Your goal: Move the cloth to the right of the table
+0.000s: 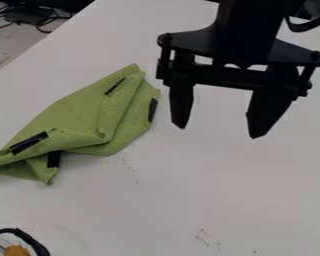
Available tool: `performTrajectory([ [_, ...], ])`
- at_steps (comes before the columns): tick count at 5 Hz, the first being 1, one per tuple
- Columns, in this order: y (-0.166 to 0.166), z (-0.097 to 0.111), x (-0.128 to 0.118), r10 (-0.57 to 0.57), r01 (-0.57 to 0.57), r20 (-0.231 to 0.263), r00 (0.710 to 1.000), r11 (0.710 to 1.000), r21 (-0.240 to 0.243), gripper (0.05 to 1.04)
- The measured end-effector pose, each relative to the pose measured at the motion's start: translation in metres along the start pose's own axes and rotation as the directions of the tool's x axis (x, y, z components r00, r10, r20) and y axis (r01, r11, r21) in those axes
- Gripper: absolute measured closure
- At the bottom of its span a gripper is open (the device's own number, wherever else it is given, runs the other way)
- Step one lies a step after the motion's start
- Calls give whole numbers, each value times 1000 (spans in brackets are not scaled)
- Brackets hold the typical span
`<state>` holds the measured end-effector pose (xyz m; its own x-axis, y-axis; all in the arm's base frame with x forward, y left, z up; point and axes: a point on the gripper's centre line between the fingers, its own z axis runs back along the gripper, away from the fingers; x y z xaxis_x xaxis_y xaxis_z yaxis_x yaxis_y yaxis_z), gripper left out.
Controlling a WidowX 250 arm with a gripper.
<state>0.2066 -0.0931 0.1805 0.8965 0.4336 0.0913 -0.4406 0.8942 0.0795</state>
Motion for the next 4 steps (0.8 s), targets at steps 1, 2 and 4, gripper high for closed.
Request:
performTrajectory([
  [1, -1, -6, -2, -7, 7, -21, 1000, 1000, 19, 82],
  [2, 15, -19, 20, 48, -46, -67, 997, 999, 21, 82],
  [4, 60, -58, 76, 17, -12, -111, 994, 999, 44, 82],
])
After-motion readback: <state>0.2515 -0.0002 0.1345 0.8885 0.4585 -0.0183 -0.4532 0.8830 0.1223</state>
